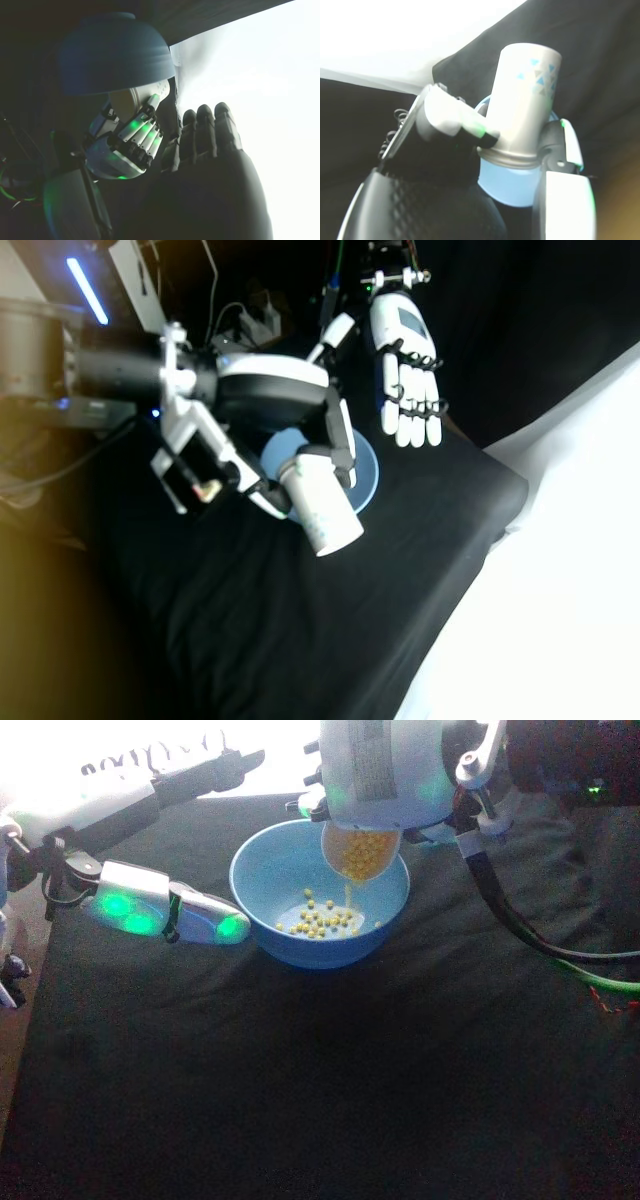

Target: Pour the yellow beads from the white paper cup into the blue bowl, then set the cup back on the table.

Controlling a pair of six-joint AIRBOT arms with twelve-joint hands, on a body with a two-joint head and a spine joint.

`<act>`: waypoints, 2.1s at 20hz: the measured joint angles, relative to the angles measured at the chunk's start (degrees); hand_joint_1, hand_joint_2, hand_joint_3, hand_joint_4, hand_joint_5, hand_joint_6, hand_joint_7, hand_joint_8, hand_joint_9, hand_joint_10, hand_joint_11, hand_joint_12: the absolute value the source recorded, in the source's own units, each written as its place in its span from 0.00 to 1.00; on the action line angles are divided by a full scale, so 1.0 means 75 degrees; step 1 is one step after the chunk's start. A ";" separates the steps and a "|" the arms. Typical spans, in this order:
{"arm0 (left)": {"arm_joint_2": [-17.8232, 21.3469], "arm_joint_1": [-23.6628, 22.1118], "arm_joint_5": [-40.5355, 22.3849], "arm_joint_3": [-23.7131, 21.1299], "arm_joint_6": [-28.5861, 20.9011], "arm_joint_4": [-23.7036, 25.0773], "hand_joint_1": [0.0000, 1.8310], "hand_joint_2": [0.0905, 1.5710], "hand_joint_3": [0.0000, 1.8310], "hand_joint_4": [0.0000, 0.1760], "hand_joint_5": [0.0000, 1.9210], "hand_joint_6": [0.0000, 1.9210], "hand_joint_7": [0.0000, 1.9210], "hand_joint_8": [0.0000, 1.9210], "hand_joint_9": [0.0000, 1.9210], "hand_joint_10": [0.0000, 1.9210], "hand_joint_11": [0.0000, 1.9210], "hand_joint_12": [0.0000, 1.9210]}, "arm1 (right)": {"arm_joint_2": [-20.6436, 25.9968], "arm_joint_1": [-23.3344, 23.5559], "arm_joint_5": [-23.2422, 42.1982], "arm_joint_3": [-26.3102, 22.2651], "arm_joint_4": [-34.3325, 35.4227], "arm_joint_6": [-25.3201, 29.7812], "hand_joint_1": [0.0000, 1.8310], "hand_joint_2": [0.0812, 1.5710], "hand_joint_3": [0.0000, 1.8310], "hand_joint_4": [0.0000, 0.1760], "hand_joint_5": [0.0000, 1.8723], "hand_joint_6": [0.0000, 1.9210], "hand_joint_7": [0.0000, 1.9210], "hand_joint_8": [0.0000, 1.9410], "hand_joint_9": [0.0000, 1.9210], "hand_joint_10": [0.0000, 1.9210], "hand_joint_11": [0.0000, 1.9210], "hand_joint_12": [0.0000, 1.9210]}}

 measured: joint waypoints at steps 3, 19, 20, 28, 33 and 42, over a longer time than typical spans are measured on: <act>-0.0003 -0.0003 0.0012 0.0000 0.0000 0.0015 0.35 0.46 0.00 0.62 0.00 0.00 0.09 0.00 0.07 0.00 0.00 0.00 | 0.0000 0.0009 0.0003 0.0006 -0.0061 0.0000 0.57 0.80 0.00 0.00 0.38 0.76 0.56 1.00 0.66 1.00 0.70 1.00; -0.0026 -0.0050 0.0058 0.0000 0.0000 0.0044 0.32 0.47 0.00 0.55 0.00 0.00 0.08 0.00 0.05 0.01 0.00 0.00 | 0.0152 0.0230 0.0006 0.0020 -0.0391 0.0017 0.57 0.80 0.00 0.00 0.38 0.76 0.56 1.00 0.66 1.00 0.70 1.00; -0.0032 -0.0050 0.0058 0.0003 0.0000 0.0044 0.32 0.47 0.00 0.56 0.00 0.00 0.09 0.01 0.06 0.01 0.00 0.00 | 0.0152 0.0274 -0.0017 0.0020 -0.0399 0.0017 0.57 0.80 0.00 0.00 0.38 0.76 0.56 1.00 0.66 1.00 0.70 1.00; -0.0079 -0.0058 0.0064 0.0032 0.0000 0.0070 0.33 0.47 0.00 0.61 0.00 0.00 0.08 0.00 0.05 0.00 0.00 0.00 | 0.0166 0.0280 -0.0003 0.0023 -0.0516 0.0020 0.57 0.80 0.00 0.00 0.38 0.76 0.56 1.00 0.66 1.00 0.70 1.00; -0.0128 -0.0119 0.0105 0.0047 -0.0003 0.0119 0.33 0.46 0.00 0.58 0.00 0.00 0.09 0.00 0.06 0.00 0.02 0.01 | 0.0166 0.0309 0.0006 0.0023 -0.0577 0.0023 0.57 0.80 0.00 0.00 0.38 0.76 0.56 1.00 0.66 1.00 0.70 1.00; -0.0128 -0.0128 0.0114 0.0047 0.0000 0.0128 0.33 0.47 0.00 0.45 0.00 0.00 0.09 0.00 0.07 0.00 0.03 0.02 | 0.0172 0.0536 -0.0052 0.0038 -0.0714 0.0026 0.57 0.80 0.00 0.00 0.38 0.76 0.56 1.00 0.66 1.00 0.70 1.00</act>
